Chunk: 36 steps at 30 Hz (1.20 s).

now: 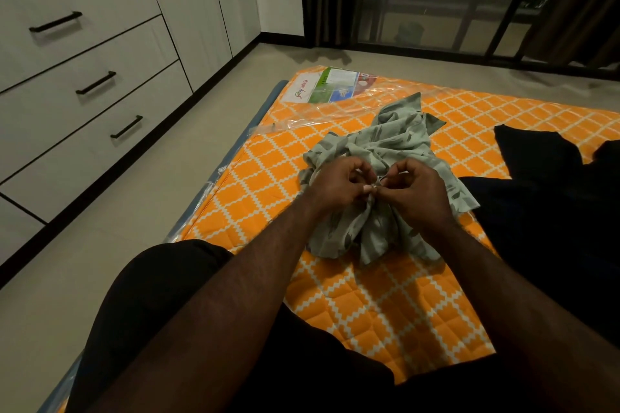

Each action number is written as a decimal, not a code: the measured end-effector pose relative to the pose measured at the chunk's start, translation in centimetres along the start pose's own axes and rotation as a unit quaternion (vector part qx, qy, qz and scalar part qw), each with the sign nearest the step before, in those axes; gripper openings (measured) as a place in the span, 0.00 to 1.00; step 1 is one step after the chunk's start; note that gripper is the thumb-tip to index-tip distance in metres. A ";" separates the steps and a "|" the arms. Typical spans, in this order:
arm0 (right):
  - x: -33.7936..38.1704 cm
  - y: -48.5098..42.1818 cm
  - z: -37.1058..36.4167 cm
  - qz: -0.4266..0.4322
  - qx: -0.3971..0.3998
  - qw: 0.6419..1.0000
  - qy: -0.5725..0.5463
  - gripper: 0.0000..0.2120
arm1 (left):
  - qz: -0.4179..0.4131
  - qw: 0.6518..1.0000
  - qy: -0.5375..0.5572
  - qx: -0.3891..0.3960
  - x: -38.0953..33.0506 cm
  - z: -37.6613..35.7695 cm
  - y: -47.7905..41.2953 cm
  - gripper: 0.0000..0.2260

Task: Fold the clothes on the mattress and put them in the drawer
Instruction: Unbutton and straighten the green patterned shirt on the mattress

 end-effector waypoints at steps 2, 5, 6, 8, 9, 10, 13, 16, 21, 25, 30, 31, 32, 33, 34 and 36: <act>0.0 0.0 -0.1 0.012 -0.015 1.000 0.017 0.15 | -0.008 0.999 -0.033 -0.008 -0.2 -0.1 0.0 0.09; -0.1 0.0 -0.3 0.034 -0.034 0.998 0.036 0.16 | -0.033 0.988 -0.148 -0.027 -0.3 -0.2 -0.2 0.06; -0.1 0.0 -0.3 0.037 -0.038 0.998 0.038 0.16 | -0.034 0.986 -0.160 -0.030 -0.3 -0.2 -0.2 0.06; -0.2 -0.1 -0.3 0.038 -0.046 0.997 0.038 0.16 | -0.034 0.984 -0.174 -0.037 -0.5 -0.1 -0.2 0.04; -0.3 -0.1 -0.3 0.038 -0.050 0.997 0.038 0.16 | -0.037 0.980 -0.191 -0.044 -0.6 0.0 -0.2 0.04; -0.3 -0.1 -0.3 0.037 -0.052 0.997 0.040 0.16 | -0.046 0.974 -0.214 -0.050 -0.7 0.0 -0.2 0.05; -0.4 -0.1 -0.5 0.038 -0.062 0.996 0.046 0.15 | -0.090 0.954 -0.278 -0.066 -0.8 -0.2 -0.1 0.08; -0.5 0.0 -0.5 0.045 -0.064 0.996 0.048 0.15 | -0.116 0.945 -0.301 -0.062 -0.7 -0.4 -0.1 0.09; 0.4 0.0 -0.2 0.087 -0.021 0.995 0.049 0.16 | -0.204 0.954 -0.219 0.010 -0.7 0.5 -0.5 0.34; 0.7 0.2 -0.1 0.131 0.000 0.989 0.075 0.17 | -0.184 0.964 -0.159 0.103 -1.1 0.3 -0.2 0.38; 0.5 0.0 0.1 0.119 -0.027 0.990 0.075 0.17 | -0.180 0.948 -0.262 -0.013 -0.6 0.6 -0.6 0.10; 0.5 0.0 0.1 0.118 -0.031 0.990 0.075 0.16 | -0.179 0.949 -0.259 -0.024 -0.8 0.5 -0.5 0.08; 0.4 0.0 0.1 0.118 -0.036 0.989 0.076 0.16 | -0.177 0.950 -0.254 -0.036 -0.7 0.4 -0.5 0.06; 0.3 0.0 0.0 0.118 -0.042 0.989 0.078 0.16 | -0.172 0.952 -0.249 -0.046 -0.7 0.3 -0.5 0.06; 0.2 0.0 0.0 0.118 -0.047 0.989 0.080 0.16 | -0.162 0.955 -0.243 -0.052 -0.6 0.2 -0.6 0.05; 0.1 -0.1 -0.1 0.122 -0.059 0.987 0.083 0.16 | -0.142 0.961 -0.231 -0.056 -0.5 0.1 -0.6 0.06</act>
Point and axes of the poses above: each hand's wrist, its own y-axis away from the middle knuckle, its own z-axis out of the back of the hand, x = y × z, the point moved 1 cm from there along -y, towards the middle knuckle, and after that the axes turned 1 degree about -y, right-handed, at the moved point
